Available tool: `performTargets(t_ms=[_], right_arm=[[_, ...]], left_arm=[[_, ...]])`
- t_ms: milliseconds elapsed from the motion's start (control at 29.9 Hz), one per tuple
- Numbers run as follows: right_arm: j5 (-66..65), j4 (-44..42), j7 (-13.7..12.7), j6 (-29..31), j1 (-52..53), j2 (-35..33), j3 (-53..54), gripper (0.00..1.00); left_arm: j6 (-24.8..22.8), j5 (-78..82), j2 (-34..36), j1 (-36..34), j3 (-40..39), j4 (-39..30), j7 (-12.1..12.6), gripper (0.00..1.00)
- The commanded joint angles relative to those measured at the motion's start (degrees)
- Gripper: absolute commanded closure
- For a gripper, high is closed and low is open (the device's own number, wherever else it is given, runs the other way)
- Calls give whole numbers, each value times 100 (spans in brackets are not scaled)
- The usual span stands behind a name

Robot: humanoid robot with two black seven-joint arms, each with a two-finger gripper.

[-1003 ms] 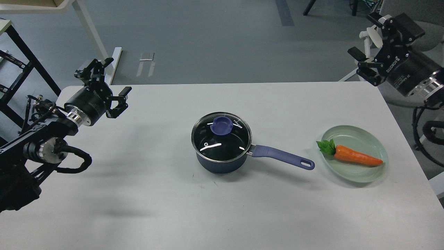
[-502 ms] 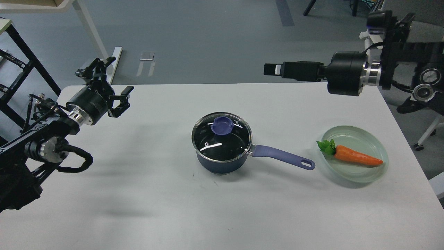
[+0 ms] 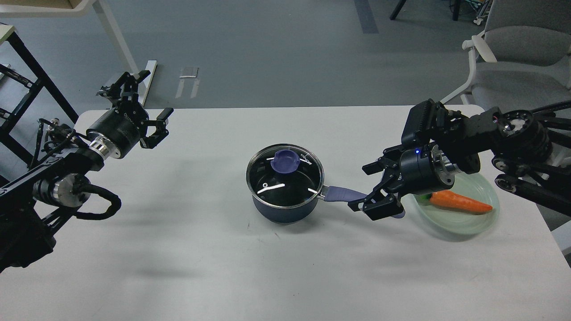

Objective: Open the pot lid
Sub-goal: 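Lower the right gripper onto the lavender saucepan handle and grasp it, then move the left gripper over the saucepan toward the blue lid knob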

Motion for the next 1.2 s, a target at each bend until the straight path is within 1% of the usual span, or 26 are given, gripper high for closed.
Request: performTargets(t_ms=[0, 100, 334, 569, 635, 769, 836, 970, 1171], right_arm=[[-116, -35, -1, -19, -203, -6, -5, 0], [-178, -79, -1, -46, -308, -15, -5, 0], [-178, -264, -1, -204, -432, 11, -5, 2], [-195, -422, -1, -309, -520, 55, -5, 10], [-195, -475, -1, -327, -555, 82, -6, 15], [-186, -554, -1, -327, -599, 178, -5, 29], [-186, -563, -1, -345, -625, 178, -5, 32], [-186, -571, -1, -345, -634, 187, -5, 35], [-195, -642, -1, -345, -660, 187, -5, 45]], left_arm=[[2, 0, -5, -1, -4, -11, 0, 1], [19, 0, 4, 8, 5, -143, 0, 1], [28, 0, 13, -1, 5, -161, -8, 1], [98, 0, 4, -1, -12, -161, -79, 1], [107, 0, 4, -1, -12, -161, -79, 1], [116, 0, 4, -1, -4, -170, -79, 1], [125, 0, 4, -1, -4, -213, -79, 1], [125, 9, 13, -1, 14, -284, -79, 1], [116, 386, 13, -1, 14, -310, -88, 1]])
